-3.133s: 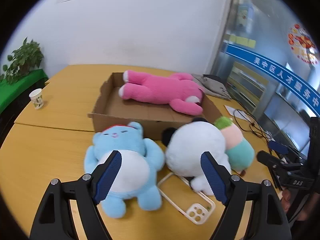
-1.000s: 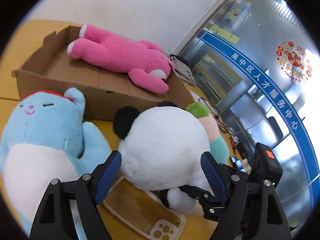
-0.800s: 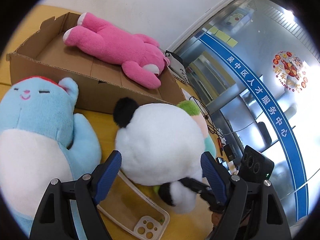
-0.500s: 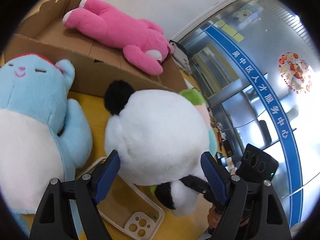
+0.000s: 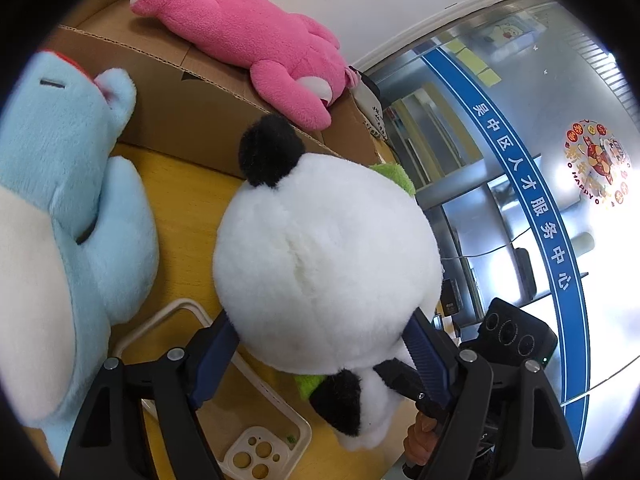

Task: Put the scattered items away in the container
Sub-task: 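Lift the white panda off the table with both grippers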

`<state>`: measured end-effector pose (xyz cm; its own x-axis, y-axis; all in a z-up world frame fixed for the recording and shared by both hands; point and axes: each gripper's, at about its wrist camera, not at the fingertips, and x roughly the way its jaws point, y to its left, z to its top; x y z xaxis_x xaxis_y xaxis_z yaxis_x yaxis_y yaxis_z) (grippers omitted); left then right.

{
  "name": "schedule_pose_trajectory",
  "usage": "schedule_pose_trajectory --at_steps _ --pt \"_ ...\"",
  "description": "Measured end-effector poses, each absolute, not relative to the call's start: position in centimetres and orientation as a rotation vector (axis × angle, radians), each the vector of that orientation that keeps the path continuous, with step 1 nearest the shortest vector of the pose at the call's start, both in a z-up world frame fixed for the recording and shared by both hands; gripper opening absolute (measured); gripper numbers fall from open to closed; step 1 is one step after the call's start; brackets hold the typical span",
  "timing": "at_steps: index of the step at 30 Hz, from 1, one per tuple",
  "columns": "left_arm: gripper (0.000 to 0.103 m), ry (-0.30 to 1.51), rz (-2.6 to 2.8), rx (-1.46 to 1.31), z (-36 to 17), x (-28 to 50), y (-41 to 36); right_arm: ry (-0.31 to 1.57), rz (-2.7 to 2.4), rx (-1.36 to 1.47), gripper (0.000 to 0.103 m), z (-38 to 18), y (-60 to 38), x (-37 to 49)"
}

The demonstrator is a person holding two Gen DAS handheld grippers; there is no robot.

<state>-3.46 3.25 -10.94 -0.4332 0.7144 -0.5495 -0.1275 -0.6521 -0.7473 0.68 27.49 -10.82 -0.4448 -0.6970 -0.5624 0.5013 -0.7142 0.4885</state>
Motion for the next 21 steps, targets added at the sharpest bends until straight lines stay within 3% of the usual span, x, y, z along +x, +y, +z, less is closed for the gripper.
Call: schedule_pose_trajectory --at_steps 4,9,21 --pt "0.067 -0.841 2.129 -1.225 -10.3 -3.2 2.8 -0.205 -2.228 0.997 0.057 -10.2 26.0 1.2" --pt "0.061 -0.759 2.186 -1.162 -7.6 -2.7 2.4 -0.191 -2.252 0.961 0.056 -8.8 24.9 1.6" --pt "0.060 -0.575 2.305 -0.915 3.2 -5.0 -1.0 -0.052 -2.320 0.701 0.055 0.0 21.5 1.0"
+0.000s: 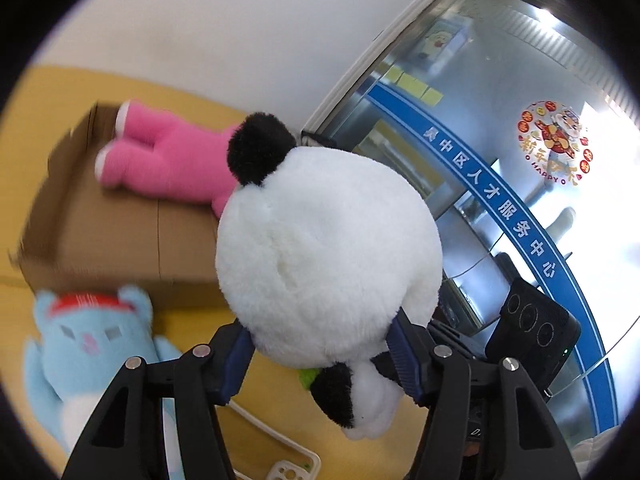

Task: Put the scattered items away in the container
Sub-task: 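Lift the white panda off the table with both grippers, then lower the white panda into the box and open both grippers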

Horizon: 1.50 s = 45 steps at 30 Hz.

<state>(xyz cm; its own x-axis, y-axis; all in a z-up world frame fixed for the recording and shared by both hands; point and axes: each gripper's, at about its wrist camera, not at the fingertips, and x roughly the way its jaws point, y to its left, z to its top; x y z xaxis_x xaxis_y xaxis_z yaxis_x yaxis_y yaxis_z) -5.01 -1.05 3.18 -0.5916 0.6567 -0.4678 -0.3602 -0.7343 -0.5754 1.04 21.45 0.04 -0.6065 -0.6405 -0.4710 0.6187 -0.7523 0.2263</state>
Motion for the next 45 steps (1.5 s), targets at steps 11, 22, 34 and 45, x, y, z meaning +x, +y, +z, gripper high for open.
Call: schedule_pose_trajectory --at_steps 11,22,34,45 --pt "0.060 -0.308 2.419 -0.661 15.9 -10.8 -4.5 0.044 -2.408 0.345 0.054 11.5 16.6 -3.5" --pt "0.060 -0.194 2.478 -0.764 14.3 -19.5 -8.5 -0.103 -2.400 0.376 0.054 12.7 12.8 -11.6" --pt "0.059 -0.356 2.311 -1.213 -3.9 -27.3 -13.6 -0.342 -2.336 0.871 0.054 -4.1 8.2 -18.9" --pt "0.057 -0.424 2.284 -1.279 -6.3 -24.4 -15.8 -0.321 -2.283 1.052 0.054 -7.0 5.4 -18.1"
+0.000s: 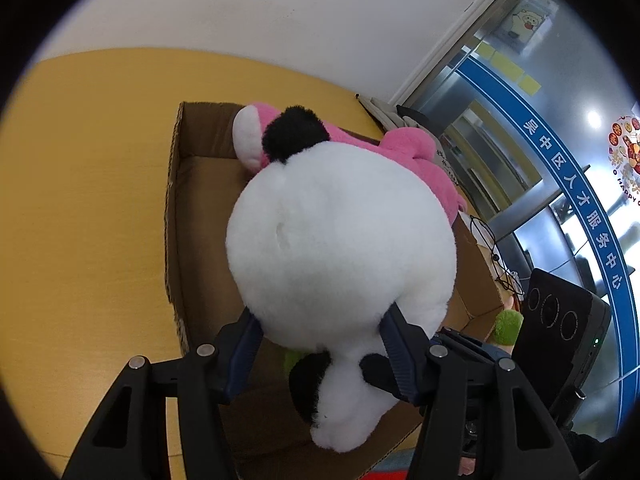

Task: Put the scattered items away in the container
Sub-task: 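Lower the white panda into the box and open both grippers, then withdraw both grippers and move them toward the light-blue headband bear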

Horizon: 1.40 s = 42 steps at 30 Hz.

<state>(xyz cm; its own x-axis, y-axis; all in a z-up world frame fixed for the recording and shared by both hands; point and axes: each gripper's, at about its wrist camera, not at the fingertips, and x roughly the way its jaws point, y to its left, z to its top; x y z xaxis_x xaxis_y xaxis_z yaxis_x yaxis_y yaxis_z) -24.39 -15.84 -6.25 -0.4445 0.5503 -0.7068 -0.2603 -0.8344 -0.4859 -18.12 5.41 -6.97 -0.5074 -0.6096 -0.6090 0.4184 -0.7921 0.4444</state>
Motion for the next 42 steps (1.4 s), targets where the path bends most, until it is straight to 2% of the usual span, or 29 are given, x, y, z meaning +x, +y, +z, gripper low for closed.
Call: schedule_pose_trajectory --at_steps 7,10,13,15,17,18,19,21,23,27,33,42 --pt "0.056 -0.436 2.298 -1.341 -8.6 -22.5 -16.9 -0.295 -2.193 1.216 0.055 -9.8 4.4 -19.2" --pt "0.053 -0.465 2.332 -1.314 -8.0 -21.7 -17.5 -0.274 -2.156 1.233 0.068 -9.6 4.4 -19.6" --pt "0.057 -0.411 2.417 -1.294 -7.2 -20.4 -17.4 -0.276 -2.120 1.233 0.083 -9.3 5.4 -19.7" --pt "0.057 -0.405 2.445 -1.267 -6.4 -19.1 -17.3 -0.259 -2.135 1.204 0.085 -8.6 6.6 -19.3" --pt "0.057 -0.398 2.472 -1.228 -5.3 -17.6 -17.0 -0.229 -2.174 1.173 0.096 -7.5 8.4 -18.6" --pt "0.058 -0.397 2.485 -1.192 -4.5 -16.5 -16.8 -0.216 -2.211 1.149 0.096 -6.8 9.5 -18.2" --pt "0.060 -0.397 2.495 -1.162 -3.7 -15.6 -16.7 -0.188 -2.259 1.113 0.098 -5.9 10.8 -17.5" --pt "0.075 -0.386 2.544 -1.090 -1.7 -13.5 -16.0 -0.117 -2.344 1.068 0.103 -4.4 12.8 -16.4" --pt "0.079 -0.350 2.602 -1.042 -0.2 -11.5 -15.1 -0.049 -2.431 1.036 0.103 -3.2 14.4 -15.3" --pt "0.079 -0.261 2.657 -0.956 1.9 -7.9 -11.8 0.062 -2.522 1.004 0.103 -1.0 16.0 -13.8" --pt "0.079 -0.220 2.667 -0.911 2.0 -4.6 -6.9 0.073 -2.596 0.957 0.103 1.1 16.0 -10.4" --pt "0.079 -0.185 2.639 -0.904 1.7 -2.3 -2.2 0.075 -2.650 0.922 0.103 0.5 19.2 -6.6"
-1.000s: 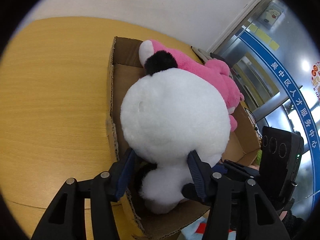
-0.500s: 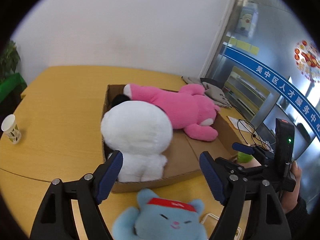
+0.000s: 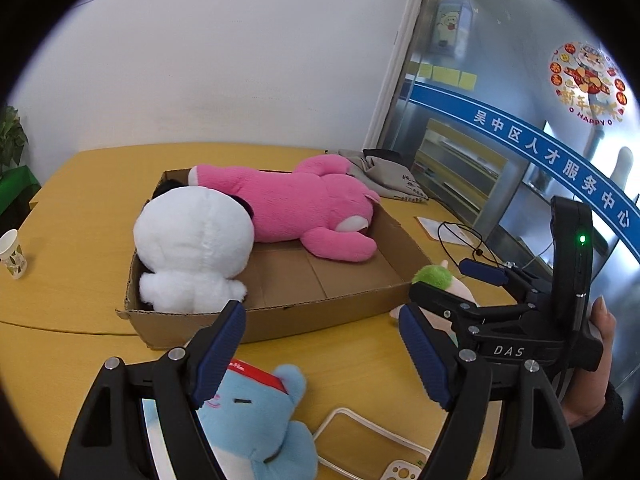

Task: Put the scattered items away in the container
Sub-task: 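Withdraw both grippers and move them toward the light-blue headband bear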

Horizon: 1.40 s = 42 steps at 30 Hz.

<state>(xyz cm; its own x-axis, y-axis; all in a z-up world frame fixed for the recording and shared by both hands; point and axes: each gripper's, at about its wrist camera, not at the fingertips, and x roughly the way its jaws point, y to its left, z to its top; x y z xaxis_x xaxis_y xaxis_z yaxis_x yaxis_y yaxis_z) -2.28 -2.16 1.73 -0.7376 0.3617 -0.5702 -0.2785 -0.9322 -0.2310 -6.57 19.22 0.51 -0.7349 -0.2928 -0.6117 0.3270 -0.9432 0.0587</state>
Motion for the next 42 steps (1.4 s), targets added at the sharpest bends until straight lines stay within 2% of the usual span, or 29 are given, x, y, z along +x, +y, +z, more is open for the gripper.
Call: schedule_pose_trajectory --at_steps 12,42 --pt "0.079 -0.144 2.651 -0.903 1.3 -1.1 0.2 0.062 -2.672 0.913 0.103 0.4 21.1 -5.7" --pt "0.079 -0.200 2.645 -0.960 -0.6 -1.1 -2.5 0.066 -2.612 0.986 0.103 -1.6 20.1 -5.5"
